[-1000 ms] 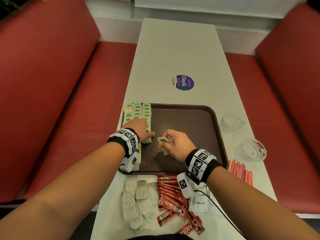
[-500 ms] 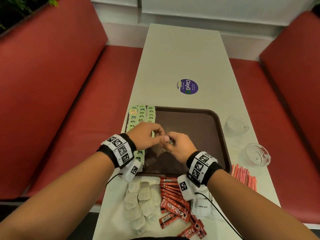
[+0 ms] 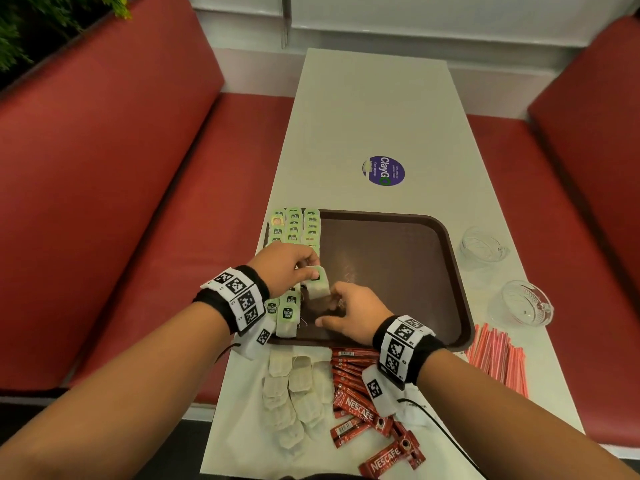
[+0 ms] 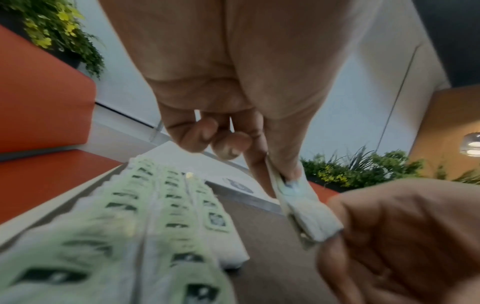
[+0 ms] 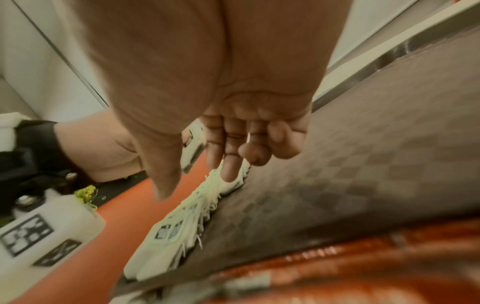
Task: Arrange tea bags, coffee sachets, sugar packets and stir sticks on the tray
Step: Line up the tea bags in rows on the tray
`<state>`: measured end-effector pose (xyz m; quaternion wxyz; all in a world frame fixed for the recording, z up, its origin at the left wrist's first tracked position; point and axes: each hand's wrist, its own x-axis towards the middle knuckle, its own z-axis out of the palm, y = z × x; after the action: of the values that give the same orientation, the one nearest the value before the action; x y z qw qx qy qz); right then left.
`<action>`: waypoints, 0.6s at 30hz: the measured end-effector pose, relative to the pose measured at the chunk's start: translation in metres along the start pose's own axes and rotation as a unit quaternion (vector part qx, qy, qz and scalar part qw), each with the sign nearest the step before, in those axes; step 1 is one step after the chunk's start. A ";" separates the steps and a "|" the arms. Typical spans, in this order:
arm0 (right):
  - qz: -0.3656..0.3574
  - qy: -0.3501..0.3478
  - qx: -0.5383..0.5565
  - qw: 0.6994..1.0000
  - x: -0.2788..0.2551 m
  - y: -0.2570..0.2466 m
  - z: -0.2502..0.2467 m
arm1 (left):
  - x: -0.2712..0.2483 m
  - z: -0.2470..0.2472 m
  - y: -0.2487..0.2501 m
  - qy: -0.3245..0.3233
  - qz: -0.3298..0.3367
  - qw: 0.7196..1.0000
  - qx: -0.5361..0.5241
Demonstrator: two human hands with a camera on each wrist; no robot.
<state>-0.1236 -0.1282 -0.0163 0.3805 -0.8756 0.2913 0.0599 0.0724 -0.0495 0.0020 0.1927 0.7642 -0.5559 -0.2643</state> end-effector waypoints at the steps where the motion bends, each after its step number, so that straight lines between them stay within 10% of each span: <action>1: -0.001 -0.015 -0.009 1.000 -0.002 0.001 0.002 | 0.003 0.000 -0.006 -0.021 -0.018 1.000 0.007; 6: -0.075 -0.075 -0.086 0.991 -0.013 0.000 0.010 | 0.019 0.010 -0.021 -0.083 -0.063 0.994 0.027; 18: -0.189 -0.141 -0.219 0.947 -0.029 -0.018 0.042 | 0.043 0.020 -0.006 0.014 -0.099 0.986 0.136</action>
<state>-0.1326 -0.0755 -0.0254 0.2212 -0.9588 0.0437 0.1726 0.0743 -0.0885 -0.0254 0.0676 0.8379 -0.5058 -0.1936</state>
